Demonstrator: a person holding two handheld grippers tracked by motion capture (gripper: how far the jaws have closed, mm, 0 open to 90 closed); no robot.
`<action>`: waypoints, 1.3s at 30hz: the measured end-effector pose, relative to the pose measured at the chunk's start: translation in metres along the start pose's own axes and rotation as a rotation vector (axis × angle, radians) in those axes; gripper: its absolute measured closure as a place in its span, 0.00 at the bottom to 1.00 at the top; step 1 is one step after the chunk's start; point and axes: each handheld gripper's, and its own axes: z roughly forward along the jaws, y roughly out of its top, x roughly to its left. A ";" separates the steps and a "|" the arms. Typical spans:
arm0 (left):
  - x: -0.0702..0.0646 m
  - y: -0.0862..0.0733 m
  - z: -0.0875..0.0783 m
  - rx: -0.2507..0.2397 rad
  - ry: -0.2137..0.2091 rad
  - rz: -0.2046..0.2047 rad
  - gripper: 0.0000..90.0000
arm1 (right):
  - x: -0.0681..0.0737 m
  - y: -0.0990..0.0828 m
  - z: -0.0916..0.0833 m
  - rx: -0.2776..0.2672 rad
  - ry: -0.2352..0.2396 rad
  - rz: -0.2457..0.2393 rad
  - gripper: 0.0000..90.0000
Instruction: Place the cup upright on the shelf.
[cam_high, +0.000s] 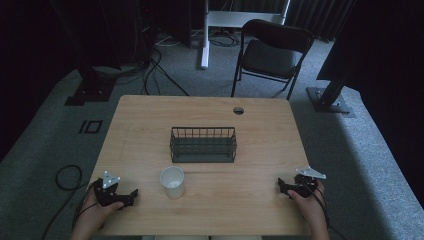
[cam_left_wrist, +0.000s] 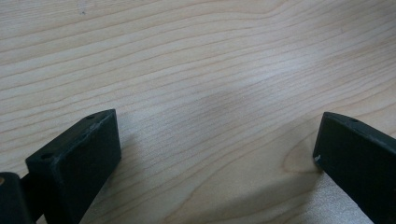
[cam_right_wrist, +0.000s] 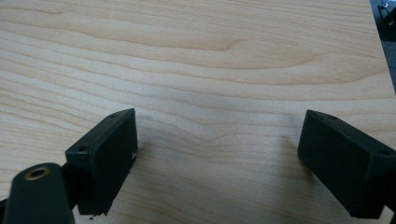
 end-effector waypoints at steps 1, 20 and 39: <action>0.000 0.000 0.000 0.000 0.000 0.000 0.01 | 0.000 0.000 0.000 0.000 0.000 0.000 0.13; 0.002 -0.005 -0.004 -0.001 -0.039 0.040 0.01 | 0.000 0.000 0.000 0.001 0.000 0.000 0.13; -0.014 0.001 -0.003 0.008 -0.102 0.161 0.01 | 0.000 0.000 0.000 0.001 -0.001 0.000 0.13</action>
